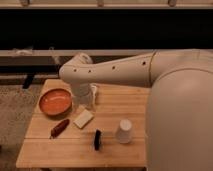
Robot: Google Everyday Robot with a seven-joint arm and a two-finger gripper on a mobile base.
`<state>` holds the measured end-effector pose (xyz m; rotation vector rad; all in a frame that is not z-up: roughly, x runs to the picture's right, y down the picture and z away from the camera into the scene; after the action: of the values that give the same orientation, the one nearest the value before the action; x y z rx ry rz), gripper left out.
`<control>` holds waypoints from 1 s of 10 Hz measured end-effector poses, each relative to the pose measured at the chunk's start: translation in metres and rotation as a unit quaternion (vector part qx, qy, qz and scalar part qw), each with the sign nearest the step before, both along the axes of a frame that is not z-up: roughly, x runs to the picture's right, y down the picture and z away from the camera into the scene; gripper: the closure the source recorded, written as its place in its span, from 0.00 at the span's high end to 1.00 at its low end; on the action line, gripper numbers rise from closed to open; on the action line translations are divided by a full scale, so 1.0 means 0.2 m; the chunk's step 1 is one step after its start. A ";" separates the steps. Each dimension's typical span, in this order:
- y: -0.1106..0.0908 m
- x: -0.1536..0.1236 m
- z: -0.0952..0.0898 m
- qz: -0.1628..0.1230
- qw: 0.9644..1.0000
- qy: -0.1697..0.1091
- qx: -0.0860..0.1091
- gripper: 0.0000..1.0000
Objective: Place the ceramic cup over the eraser
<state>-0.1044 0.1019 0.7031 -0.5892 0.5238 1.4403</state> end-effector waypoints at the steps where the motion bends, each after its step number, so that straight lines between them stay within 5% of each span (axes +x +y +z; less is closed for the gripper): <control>1: 0.00 0.00 0.00 0.000 1.000 0.000 0.000 0.65; 5: 0.00 0.04 0.01 0.008 1.000 0.007 -0.002 0.65; 10: -0.02 0.56 0.00 0.072 0.995 0.065 0.003 0.65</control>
<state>0.0078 0.0973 0.7038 -0.5389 0.5876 1.6235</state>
